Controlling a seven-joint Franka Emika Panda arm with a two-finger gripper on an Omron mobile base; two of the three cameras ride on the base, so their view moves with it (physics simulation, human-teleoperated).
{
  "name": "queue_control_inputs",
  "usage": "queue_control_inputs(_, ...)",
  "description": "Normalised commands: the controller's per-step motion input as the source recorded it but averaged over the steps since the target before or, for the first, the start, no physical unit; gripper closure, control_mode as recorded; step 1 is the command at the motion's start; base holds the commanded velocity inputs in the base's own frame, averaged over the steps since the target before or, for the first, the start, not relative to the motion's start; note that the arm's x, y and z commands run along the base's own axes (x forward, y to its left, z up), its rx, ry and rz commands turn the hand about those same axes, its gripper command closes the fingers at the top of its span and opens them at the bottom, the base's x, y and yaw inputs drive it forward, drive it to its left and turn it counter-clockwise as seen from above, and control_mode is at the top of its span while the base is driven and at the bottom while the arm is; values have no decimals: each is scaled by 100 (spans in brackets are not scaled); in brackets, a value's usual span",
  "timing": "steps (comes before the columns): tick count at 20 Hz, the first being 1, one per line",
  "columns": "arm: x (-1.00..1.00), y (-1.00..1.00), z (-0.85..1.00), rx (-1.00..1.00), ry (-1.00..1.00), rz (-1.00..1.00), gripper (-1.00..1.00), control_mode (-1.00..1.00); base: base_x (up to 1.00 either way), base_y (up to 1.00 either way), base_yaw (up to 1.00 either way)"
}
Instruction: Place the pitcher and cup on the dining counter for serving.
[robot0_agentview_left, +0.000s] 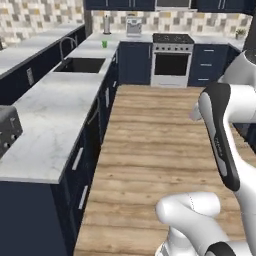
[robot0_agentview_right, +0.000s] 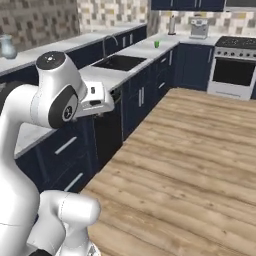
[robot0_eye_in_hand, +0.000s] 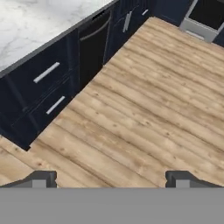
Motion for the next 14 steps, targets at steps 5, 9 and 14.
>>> queue_control_inputs(5, 0, 0, 0, 0, 0, 0, -100, 100, 87, -85, 51)
queue_control_inputs(9, 0, 0, 0, 0, 0, 0, -100, 100, 96, -93, 46)
queue_control_inputs(14, 0, 0, 0, 0, 0, 0, -100, 100, 83, -99, 42)
